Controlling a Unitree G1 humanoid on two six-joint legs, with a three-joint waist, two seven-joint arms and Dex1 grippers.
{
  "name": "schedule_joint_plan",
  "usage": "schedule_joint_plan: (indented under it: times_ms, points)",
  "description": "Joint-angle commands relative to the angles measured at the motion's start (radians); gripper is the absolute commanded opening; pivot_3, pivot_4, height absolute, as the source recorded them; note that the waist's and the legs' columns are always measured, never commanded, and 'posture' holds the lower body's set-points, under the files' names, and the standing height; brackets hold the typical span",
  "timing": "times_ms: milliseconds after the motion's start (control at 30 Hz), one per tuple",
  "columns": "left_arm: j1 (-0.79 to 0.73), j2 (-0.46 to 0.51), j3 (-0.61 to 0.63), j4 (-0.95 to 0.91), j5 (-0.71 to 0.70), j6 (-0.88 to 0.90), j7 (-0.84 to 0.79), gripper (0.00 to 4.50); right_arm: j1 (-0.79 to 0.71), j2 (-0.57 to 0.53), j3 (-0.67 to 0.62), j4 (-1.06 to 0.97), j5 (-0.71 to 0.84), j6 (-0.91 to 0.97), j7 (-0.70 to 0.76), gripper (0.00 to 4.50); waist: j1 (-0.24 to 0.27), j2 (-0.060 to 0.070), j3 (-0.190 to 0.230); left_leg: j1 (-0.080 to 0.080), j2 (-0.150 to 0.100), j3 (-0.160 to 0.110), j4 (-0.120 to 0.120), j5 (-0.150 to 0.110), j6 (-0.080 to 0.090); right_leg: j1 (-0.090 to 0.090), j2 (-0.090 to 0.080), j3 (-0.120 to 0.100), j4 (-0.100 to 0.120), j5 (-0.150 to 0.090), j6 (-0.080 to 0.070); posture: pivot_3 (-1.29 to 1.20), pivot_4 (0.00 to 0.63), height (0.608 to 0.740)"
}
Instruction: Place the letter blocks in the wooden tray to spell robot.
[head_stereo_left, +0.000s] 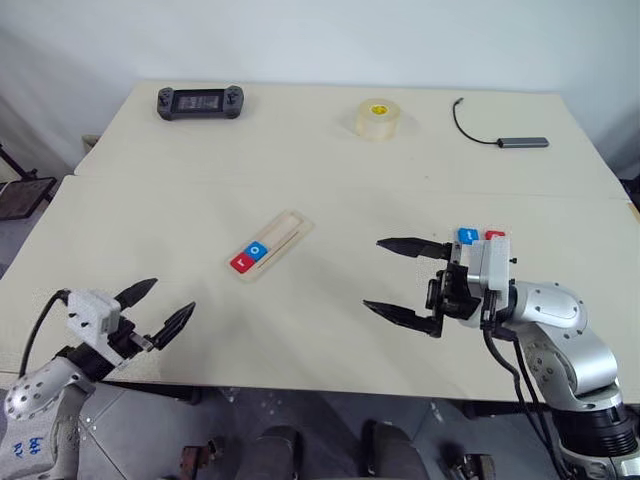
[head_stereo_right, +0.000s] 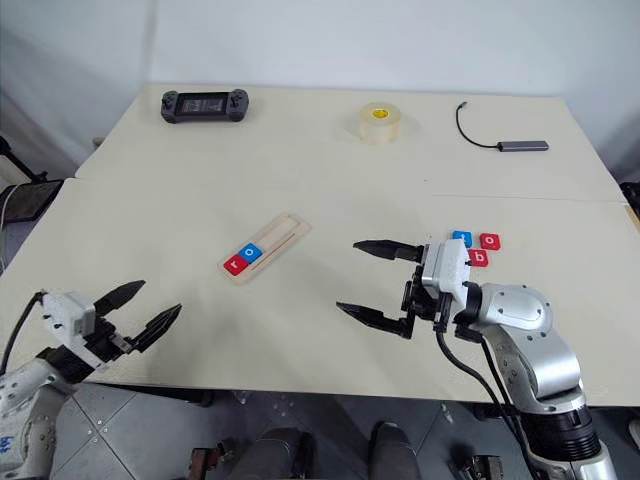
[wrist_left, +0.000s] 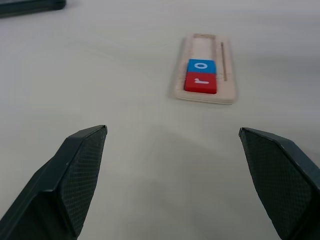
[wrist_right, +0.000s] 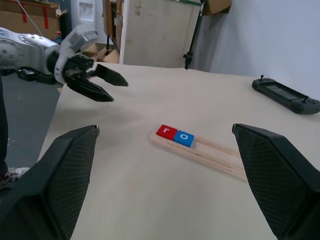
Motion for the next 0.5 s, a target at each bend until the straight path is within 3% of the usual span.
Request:
schedule_joint_plan:
  times_ms: [33,267,500]
  points:
    - [-0.122,0.023,-0.067,0.014,0.016,0.015,-0.013,4.5,0.013,-0.026,-0.031,-0.051,0.036,0.03,-0.011,4.48,-0.004,-0.001,0.0,0.0,0.0,0.0,0.0,0.0,0.0,0.0,0.0,0.0,0.0,0.0,0.0,0.0,0.15,0.74]
    - [-0.378,0.019,-0.235,0.24,0.143,0.067,0.003,4.5,0.029,-0.04,-0.03,-0.08,0.051,0.069,-0.017,4.48,-0.026,-0.001,-0.001,0.0,0.001,0.002,0.0,0.0,-0.001,-0.002,0.003,0.0,0.006,0.0,0.0,0.0,0.15,0.74]
    - [-0.393,0.042,-0.272,0.272,0.174,0.14,-0.007,4.5,0.079,-0.027,-0.069,-0.108,0.096,0.124,-0.077,4.48,-0.031,-0.001,-0.001,0.0,0.001,0.002,0.0,0.0,0.0,-0.002,0.003,0.0,0.006,0.0,0.0,0.0,0.15,0.74]
